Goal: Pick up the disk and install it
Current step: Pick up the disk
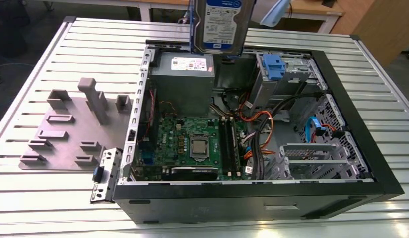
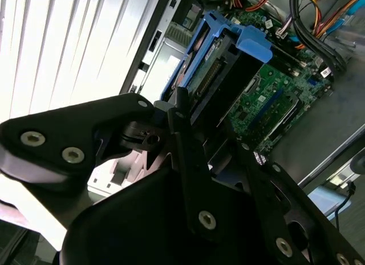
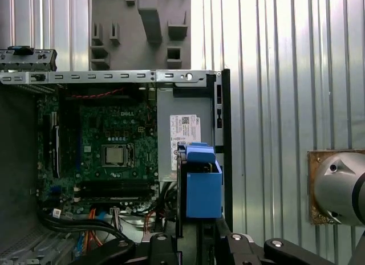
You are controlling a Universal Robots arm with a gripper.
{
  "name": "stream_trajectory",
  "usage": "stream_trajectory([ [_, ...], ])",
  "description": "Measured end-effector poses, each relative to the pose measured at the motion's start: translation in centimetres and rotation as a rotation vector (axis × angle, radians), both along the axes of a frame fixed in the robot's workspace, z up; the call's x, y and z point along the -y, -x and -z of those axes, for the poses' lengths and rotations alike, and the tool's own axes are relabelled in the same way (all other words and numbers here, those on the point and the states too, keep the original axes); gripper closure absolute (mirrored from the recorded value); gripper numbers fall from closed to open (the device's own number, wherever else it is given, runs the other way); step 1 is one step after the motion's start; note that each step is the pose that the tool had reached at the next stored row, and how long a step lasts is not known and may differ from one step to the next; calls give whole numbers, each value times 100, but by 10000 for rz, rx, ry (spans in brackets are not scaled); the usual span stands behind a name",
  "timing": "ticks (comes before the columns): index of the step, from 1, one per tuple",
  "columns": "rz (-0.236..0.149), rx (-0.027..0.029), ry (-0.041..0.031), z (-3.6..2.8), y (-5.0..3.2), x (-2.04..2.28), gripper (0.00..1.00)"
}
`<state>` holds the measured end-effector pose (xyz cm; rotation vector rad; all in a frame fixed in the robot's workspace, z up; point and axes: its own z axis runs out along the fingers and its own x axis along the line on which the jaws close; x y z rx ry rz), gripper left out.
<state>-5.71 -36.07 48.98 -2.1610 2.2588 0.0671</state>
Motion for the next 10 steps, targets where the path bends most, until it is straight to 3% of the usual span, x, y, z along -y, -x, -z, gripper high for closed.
stream_trajectory([
  [5,1,1,-2,2,-85,0,65],
  [10,2,0,0,1,-94,0,65],
])
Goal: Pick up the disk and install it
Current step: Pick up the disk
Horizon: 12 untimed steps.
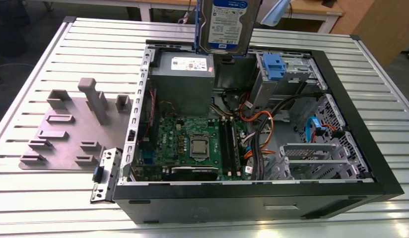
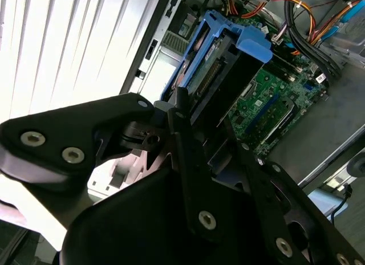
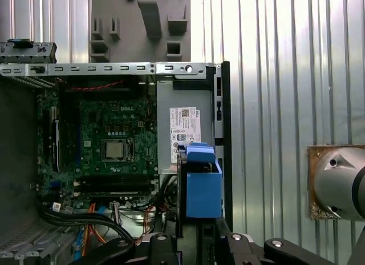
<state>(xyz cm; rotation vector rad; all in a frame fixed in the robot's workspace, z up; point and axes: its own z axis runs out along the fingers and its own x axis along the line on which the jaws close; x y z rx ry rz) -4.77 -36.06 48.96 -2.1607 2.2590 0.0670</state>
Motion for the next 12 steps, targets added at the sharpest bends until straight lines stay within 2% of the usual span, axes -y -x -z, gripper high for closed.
stream_trajectory([
  [5,-2,1,7,1,-1,5,65],
  [12,-1,0,66,0,0,71,65],
])
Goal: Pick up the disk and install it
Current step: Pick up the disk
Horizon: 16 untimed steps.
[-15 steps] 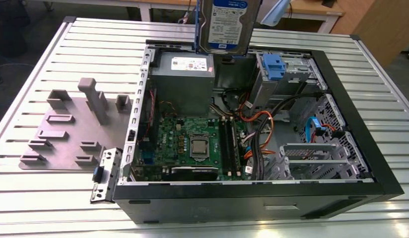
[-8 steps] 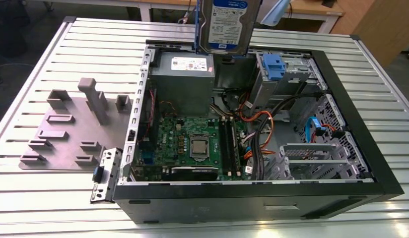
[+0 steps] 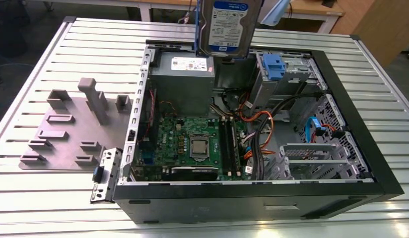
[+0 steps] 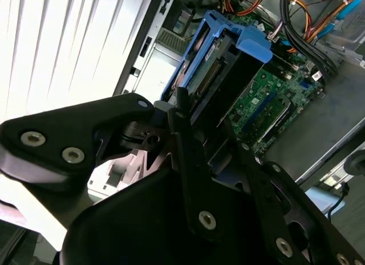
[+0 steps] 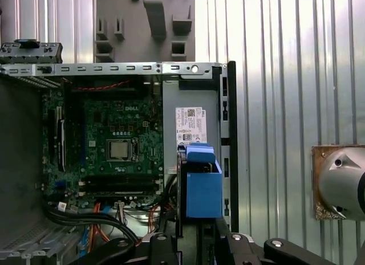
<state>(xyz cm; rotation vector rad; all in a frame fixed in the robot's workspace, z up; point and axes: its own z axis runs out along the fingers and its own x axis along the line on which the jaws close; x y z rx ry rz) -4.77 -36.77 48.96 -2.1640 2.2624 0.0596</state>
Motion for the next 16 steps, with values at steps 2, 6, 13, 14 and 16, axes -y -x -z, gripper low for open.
stream_trajectory([
  [2,0,0,23,0,0,29,65],
  [6,1,0,73,0,0,99,65],
  [13,0,0,164,0,0,240,65],
  [14,0,1,176,0,0,263,65],
  [16,0,0,203,0,0,307,65],
])
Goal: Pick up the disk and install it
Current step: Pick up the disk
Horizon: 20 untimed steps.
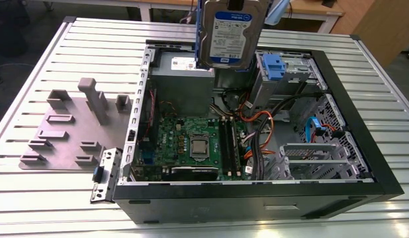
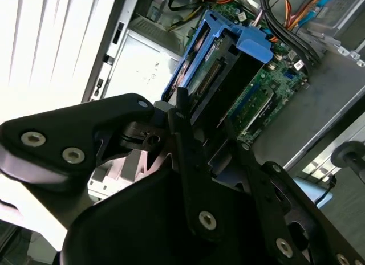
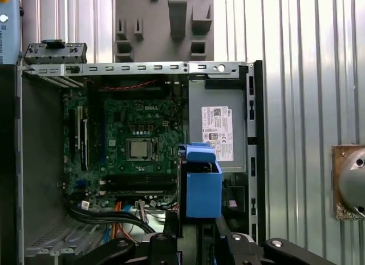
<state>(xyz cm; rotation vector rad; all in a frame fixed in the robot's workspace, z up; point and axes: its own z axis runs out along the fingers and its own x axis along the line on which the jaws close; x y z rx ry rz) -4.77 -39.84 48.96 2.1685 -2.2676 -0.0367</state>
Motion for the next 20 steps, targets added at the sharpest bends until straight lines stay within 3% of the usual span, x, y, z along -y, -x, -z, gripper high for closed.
stream_trajectory([
  [11,-1,0,185,0,0,269,65],
  [17,0,0,253,0,0,335,65],
  [20,0,0,286,0,0,389,65],
])
